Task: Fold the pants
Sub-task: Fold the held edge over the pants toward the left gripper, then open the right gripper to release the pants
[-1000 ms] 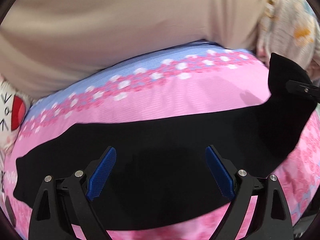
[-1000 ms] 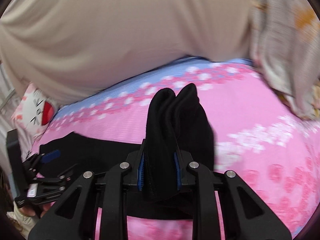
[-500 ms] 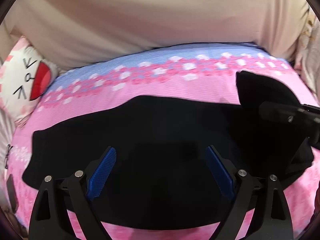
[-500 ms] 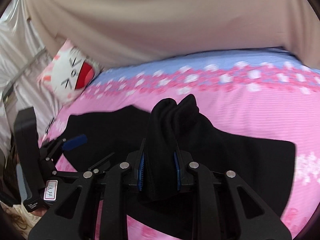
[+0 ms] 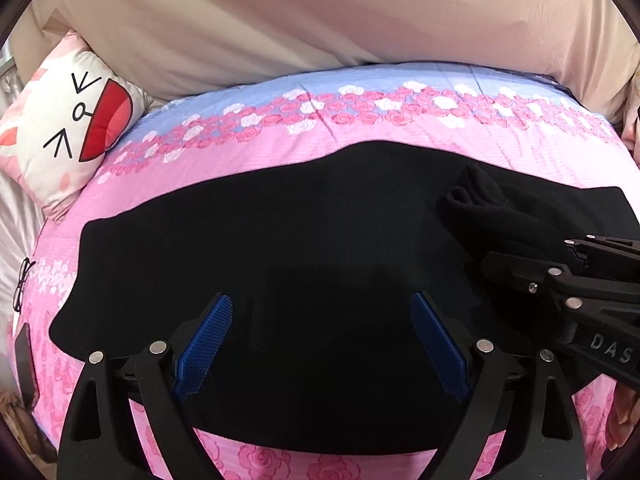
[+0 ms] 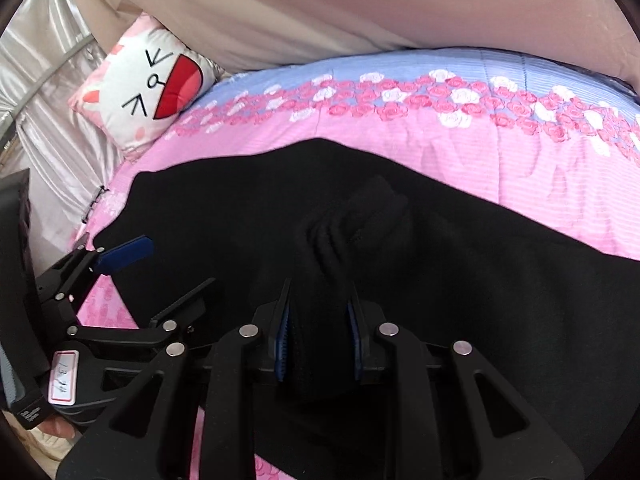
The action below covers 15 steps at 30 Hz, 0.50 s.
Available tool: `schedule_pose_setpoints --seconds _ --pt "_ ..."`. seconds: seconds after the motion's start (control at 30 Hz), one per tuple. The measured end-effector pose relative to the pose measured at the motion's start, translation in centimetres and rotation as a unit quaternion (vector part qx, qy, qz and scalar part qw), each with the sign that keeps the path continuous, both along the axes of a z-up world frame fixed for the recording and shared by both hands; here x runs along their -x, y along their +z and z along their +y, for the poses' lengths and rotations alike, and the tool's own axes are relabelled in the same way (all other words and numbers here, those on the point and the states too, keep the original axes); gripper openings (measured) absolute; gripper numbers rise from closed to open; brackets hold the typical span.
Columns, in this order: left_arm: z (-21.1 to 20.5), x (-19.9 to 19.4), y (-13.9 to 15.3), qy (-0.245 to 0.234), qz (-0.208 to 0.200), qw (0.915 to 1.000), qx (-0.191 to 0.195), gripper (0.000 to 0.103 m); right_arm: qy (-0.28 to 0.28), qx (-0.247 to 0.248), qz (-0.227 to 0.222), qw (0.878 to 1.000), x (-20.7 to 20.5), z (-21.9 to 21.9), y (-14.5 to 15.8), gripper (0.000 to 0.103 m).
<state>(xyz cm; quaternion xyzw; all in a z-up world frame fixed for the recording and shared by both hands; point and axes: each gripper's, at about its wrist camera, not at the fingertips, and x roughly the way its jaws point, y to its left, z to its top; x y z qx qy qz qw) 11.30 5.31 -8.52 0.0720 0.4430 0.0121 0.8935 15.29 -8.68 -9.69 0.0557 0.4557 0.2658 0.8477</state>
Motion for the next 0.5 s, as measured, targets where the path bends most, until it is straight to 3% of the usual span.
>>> schedule_pose_setpoints --seconds 0.03,0.13,0.17,0.27,0.37,0.5 --pt "0.1 0.0 -0.2 0.000 0.001 1.0000 -0.002 0.089 -0.001 0.001 -0.002 1.000 0.1 0.1 0.0 0.027" --pt "0.7 0.0 -0.4 0.003 0.003 1.0000 0.006 0.089 0.010 -0.005 -0.014 1.000 1.0 0.7 0.9 0.050" --pt "1.1 0.2 -0.2 0.006 0.000 0.9999 0.012 0.089 0.014 -0.003 -0.022 1.000 1.3 0.9 1.5 0.052" --pt "4.5 1.1 1.1 0.033 -0.018 0.9980 0.051 0.089 0.021 -0.015 -0.062 0.998 2.6 1.4 4.1 0.052" --pt "10.4 2.0 2.4 0.099 -0.030 0.9908 0.087 0.089 0.023 -0.031 -0.083 0.996 3.2 1.8 6.0 0.053" --pt "19.3 3.6 2.5 0.212 -0.041 0.9716 0.098 0.089 0.050 -0.021 -0.089 0.995 3.1 4.9 6.7 0.053"
